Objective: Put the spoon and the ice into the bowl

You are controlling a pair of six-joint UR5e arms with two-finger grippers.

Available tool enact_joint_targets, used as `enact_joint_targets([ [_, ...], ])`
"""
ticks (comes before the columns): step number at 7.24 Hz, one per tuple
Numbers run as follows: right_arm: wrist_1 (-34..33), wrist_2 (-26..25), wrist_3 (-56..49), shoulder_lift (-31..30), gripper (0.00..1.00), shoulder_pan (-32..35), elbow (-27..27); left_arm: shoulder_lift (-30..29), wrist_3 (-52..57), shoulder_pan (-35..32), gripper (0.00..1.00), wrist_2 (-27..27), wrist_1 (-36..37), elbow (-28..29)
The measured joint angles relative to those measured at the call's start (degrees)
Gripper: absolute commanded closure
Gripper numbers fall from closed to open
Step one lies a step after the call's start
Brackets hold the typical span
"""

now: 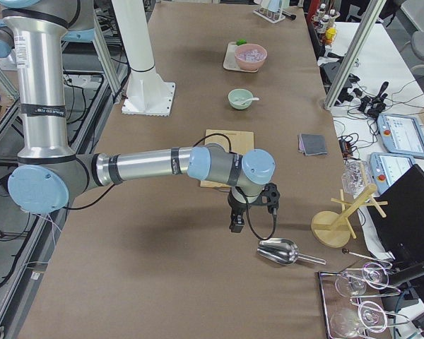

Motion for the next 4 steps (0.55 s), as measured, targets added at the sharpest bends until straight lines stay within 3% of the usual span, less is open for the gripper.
enact_joint_targets([
  [4,3.4,-2.1,0.0,-1.7,0.0,0.2,-0.9,-0.3,-1.0,0.1,0.02,-0.2,0.1,0.1],
])
